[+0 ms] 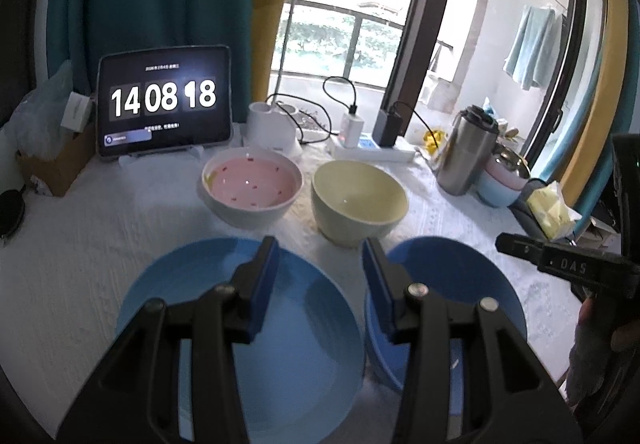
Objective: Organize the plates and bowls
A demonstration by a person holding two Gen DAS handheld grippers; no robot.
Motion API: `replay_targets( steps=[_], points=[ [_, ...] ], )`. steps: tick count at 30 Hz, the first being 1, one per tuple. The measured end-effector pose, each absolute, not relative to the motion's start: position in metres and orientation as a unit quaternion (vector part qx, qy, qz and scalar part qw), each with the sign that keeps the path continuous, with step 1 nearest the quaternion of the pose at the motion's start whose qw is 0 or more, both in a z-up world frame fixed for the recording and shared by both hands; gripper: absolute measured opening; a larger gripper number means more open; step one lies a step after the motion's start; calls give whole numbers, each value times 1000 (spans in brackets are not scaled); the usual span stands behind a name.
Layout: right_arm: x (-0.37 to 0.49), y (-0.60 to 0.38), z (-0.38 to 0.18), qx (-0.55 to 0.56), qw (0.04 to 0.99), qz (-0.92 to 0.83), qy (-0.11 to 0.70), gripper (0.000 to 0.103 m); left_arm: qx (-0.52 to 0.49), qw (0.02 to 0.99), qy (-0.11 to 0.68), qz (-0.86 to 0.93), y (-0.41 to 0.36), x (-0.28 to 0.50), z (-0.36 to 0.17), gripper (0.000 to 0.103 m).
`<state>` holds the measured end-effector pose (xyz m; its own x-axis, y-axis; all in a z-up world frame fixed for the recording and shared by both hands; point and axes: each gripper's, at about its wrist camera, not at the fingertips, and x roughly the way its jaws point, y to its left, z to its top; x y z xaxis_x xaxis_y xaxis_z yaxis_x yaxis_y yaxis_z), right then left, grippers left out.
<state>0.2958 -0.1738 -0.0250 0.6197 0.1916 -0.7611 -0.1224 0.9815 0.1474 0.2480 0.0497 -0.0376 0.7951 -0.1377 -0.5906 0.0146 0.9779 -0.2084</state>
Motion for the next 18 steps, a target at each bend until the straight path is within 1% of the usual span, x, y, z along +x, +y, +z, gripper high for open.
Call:
replay_targets(
  steps=[18],
  points=[
    [354, -166, -26, 40, 895, 99, 433, 23, -90, 938, 333, -23, 51, 309, -37, 45]
  ],
)
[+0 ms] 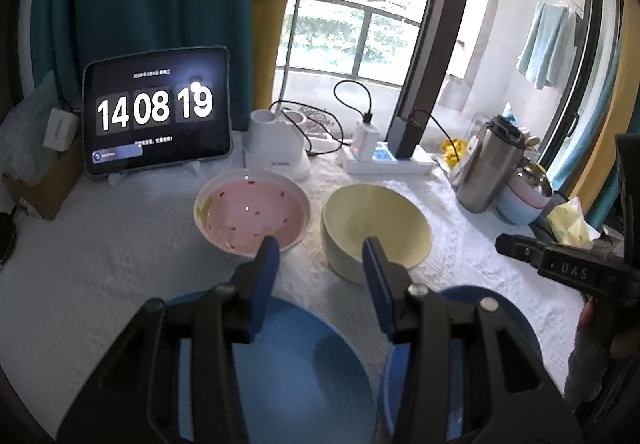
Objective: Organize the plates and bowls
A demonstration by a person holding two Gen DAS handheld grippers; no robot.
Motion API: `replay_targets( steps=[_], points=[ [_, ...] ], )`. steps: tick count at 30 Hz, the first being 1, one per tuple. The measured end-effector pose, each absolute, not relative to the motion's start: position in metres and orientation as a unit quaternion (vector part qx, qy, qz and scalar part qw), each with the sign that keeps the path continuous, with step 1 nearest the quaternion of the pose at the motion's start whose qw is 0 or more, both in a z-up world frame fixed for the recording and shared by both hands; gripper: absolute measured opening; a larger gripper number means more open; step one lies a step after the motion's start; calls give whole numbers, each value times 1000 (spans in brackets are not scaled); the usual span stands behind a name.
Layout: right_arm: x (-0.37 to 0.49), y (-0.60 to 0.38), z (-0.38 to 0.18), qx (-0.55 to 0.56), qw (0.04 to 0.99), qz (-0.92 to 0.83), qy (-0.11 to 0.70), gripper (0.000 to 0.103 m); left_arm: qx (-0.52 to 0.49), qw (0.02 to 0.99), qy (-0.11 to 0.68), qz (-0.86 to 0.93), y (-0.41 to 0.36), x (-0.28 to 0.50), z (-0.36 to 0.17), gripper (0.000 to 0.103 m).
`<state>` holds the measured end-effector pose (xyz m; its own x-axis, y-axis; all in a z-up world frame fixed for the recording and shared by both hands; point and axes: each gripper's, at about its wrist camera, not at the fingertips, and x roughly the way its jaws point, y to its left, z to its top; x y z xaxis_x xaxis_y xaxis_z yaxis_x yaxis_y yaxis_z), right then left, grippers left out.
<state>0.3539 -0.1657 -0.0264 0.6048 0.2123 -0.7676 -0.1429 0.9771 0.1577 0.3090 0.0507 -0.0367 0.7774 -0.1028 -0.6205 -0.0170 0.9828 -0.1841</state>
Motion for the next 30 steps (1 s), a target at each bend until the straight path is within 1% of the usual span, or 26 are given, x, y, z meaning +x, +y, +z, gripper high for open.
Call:
replay_targets(
  steps=[6, 7, 8, 10, 17, 22, 23, 25, 30],
  points=[
    [376, -160, -34, 42, 890, 110, 441, 24, -81, 937, 339, -18, 46, 331, -41, 45],
    [381, -159, -35, 42, 888, 112, 444, 26, -79, 936, 342, -17, 45, 334, -43, 45],
    [385, -159, -38, 44, 885, 116, 448, 35, -79, 934, 347, -14, 45, 339, -46, 45],
    [392, -158, -41, 48, 881, 122, 455, 40, -82, 931, 355, -12, 45, 346, -51, 45],
    [415, -152, -56, 58, 865, 133, 481, 40, -97, 920, 379, -18, 44, 367, -65, 45],
    [432, -153, -73, 90, 836, 133, 525, 40, -111, 906, 408, -27, 42, 384, -77, 45],
    [435, -155, -76, 105, 829, 137, 532, 43, -112, 902, 416, -29, 41, 388, -81, 45],
    [439, -157, -80, 121, 819, 140, 543, 44, -113, 896, 429, -34, 38, 394, -85, 45],
    [450, -153, -90, 127, 803, 134, 566, 47, -112, 888, 443, -51, 31, 404, -90, 45]
  ],
)
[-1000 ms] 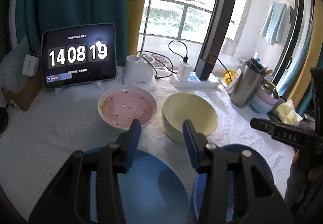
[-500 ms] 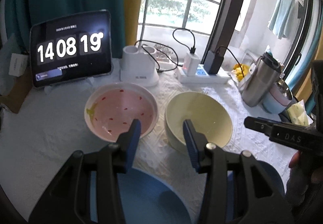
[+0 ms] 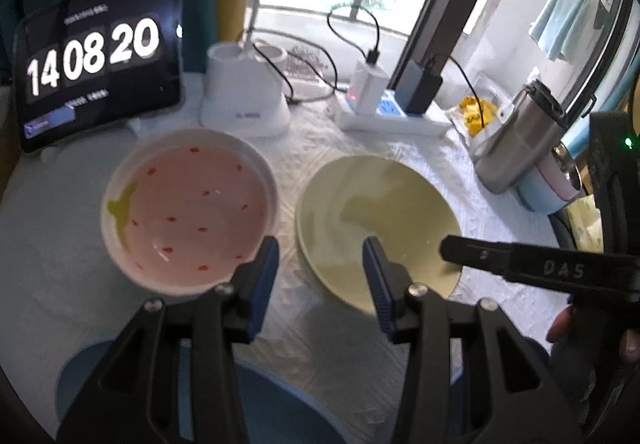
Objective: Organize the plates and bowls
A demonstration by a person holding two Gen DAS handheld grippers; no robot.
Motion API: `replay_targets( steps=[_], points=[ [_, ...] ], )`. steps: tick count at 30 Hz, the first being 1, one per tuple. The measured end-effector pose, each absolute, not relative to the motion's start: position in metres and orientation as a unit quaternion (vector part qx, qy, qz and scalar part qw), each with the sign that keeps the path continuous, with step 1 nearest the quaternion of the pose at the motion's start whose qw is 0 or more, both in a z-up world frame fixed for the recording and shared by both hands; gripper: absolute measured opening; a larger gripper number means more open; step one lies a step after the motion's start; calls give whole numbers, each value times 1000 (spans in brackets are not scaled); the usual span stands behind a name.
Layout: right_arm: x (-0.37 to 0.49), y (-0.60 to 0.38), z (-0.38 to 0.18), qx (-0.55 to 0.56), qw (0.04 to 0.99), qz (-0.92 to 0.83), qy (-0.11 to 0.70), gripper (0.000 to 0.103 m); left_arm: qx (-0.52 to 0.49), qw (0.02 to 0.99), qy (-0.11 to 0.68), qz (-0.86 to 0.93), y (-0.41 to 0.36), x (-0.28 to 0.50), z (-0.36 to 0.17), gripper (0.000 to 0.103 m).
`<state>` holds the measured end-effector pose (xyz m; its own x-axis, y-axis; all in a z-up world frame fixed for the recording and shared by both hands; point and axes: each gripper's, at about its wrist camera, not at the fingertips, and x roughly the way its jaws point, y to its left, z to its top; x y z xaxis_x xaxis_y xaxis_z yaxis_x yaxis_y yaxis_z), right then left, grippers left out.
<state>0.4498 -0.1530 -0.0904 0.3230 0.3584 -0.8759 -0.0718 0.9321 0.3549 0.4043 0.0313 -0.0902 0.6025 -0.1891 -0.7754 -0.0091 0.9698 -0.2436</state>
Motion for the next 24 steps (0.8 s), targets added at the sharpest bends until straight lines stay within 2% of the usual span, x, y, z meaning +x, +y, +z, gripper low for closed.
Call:
replay_targets(
  steps=[10, 16, 18, 19, 24],
  points=[
    [464, -128, -110, 104, 775, 121, 612, 48, -110, 868, 477, -81, 25, 422, -107, 43],
    [464, -127, -114, 108, 780, 116, 606, 47, -104, 878, 461, -81, 23, 418, -109, 42],
    [462, -124, -111, 103, 785, 127, 598, 37, -97, 881, 455, -84, 22, 417, -108, 42],
    [461, -120, -110, 102, 786, 133, 595, 28, -95, 882, 454, -83, 22, 418, -108, 41],
    [459, -115, -109, 76, 801, 122, 581, 25, -101, 882, 452, -87, 24, 419, -108, 40]
  ],
)
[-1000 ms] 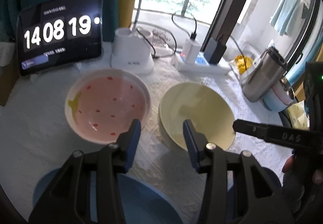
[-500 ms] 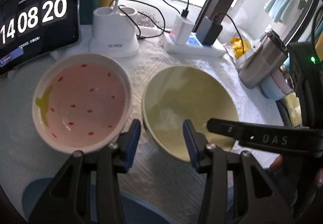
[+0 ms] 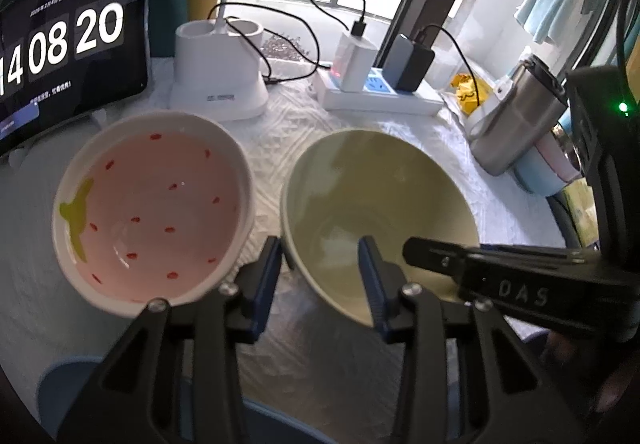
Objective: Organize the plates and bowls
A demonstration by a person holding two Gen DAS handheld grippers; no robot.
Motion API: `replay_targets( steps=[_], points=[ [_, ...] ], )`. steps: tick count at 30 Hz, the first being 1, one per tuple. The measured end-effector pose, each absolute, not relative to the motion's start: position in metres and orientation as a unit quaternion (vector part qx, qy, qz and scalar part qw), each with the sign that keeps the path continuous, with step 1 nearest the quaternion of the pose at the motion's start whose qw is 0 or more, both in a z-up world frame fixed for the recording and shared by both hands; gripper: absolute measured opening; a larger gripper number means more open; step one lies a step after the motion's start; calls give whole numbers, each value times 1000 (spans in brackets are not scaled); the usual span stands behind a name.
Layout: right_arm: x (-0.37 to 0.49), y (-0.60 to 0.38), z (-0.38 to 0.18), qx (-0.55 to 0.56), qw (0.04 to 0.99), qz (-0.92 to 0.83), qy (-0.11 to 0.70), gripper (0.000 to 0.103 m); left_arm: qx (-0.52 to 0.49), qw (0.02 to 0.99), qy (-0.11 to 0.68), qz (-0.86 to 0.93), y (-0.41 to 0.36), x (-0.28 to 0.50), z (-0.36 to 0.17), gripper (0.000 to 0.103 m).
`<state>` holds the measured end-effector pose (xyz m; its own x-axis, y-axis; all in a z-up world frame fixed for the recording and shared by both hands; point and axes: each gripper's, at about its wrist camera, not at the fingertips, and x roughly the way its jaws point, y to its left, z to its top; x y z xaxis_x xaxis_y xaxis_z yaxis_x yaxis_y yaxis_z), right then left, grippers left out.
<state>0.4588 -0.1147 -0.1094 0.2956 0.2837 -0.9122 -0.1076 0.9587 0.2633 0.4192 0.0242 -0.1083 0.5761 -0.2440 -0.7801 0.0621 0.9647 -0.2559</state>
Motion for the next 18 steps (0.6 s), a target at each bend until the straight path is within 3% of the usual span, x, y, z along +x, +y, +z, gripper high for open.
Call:
replay_targets(
  steps=[18],
  points=[
    [438, -117, -85, 77, 823, 133, 546, 25, -87, 901, 417, -85, 25, 402, -82, 39]
  ],
)
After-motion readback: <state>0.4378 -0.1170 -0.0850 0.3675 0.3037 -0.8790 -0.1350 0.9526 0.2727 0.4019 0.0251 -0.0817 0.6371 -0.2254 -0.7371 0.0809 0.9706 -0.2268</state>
